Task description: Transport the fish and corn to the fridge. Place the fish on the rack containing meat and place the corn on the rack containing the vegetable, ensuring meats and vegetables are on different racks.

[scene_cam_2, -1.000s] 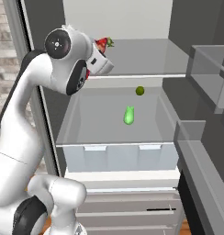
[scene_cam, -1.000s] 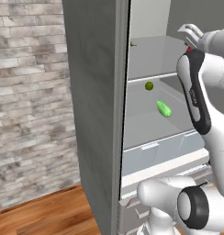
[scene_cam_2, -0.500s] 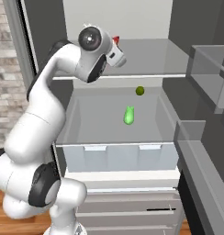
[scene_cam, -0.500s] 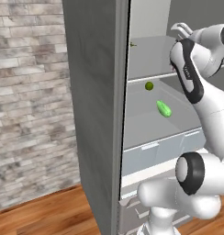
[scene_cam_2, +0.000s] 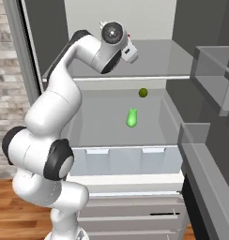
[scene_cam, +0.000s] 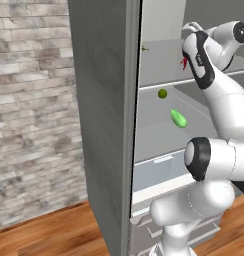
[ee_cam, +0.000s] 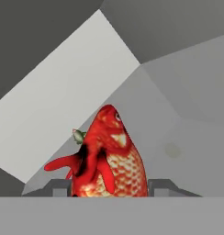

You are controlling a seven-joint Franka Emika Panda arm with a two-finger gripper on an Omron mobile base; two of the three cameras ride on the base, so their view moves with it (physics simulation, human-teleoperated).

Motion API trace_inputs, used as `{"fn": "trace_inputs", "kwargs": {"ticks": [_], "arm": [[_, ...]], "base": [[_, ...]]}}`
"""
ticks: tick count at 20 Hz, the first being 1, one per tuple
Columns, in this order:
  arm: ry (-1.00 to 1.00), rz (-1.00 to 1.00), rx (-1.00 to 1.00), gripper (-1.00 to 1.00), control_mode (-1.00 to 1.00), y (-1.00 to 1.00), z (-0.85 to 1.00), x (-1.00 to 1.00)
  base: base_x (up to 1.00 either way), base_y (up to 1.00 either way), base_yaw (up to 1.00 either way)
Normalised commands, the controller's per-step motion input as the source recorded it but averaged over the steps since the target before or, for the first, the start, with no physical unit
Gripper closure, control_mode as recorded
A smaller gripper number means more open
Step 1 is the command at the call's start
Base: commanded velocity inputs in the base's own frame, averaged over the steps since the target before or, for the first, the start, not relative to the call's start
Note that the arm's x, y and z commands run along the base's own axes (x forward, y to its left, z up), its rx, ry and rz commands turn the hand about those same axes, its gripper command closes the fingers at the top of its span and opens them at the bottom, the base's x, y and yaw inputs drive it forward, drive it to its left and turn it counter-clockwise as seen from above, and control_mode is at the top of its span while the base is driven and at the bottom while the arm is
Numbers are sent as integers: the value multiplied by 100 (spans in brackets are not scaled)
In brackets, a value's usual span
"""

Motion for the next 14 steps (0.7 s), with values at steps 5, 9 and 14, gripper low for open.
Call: {"fn": "trace_inputs", "kwargs": {"ticks": [5, 9, 14], "arm": [[3, 1, 0, 100, -100, -9, -53, 31], [5, 0, 0, 100, -100, 0, -70, 35], [1, 0, 0, 100, -100, 0, -61, 47]], "base": [[0, 0, 0], [0, 0, 0], [0, 0, 0]]}}
